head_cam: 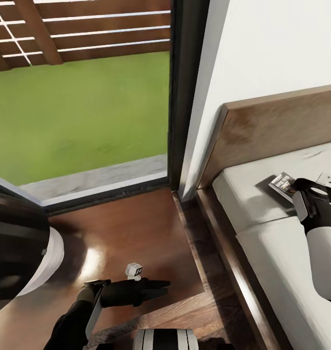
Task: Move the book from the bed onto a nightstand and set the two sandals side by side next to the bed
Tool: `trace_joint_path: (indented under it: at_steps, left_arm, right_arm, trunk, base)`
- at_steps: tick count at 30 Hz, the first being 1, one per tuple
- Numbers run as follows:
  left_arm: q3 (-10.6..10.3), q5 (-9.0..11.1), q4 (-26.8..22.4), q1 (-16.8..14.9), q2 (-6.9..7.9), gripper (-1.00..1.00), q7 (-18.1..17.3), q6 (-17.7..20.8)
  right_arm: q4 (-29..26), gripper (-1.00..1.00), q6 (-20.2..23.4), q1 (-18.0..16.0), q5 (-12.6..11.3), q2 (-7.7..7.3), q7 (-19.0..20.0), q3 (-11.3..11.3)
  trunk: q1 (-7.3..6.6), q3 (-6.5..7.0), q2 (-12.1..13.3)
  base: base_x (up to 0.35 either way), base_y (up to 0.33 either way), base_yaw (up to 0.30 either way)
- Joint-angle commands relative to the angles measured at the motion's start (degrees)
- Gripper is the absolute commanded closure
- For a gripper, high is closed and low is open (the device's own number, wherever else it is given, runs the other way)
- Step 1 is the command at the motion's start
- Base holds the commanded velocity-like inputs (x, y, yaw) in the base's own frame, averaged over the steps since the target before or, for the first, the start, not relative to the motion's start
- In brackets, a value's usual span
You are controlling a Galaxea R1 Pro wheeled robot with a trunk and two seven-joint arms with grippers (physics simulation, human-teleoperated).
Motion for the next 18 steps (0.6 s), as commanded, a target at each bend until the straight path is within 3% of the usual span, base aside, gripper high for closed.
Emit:
trace_joint_path:
  at_steps: [1,18]
  left_arm:
    - [0.1,-0.2,0.0,0.0,0.01,-1.0,-0.3,0.6]
    - [0.2,-0.2,0.0,0.0,0.04,-1.0,-0.3,0.6]
  right_arm:
    - [1.7,-1.0,0.3,0.0,-0.7,-0.01,-0.2,0.1]
    - [1.7,-1.0,0.3,0.0,-0.8,0.0,-0.2,0.1]
  trunk:
    - [0.0,-0.04,0.0]
    - [0.0,-0.04,0.0]
  base:
    - [0.0,0.0,0.0]
    - [-0.027,0.0,0.0]
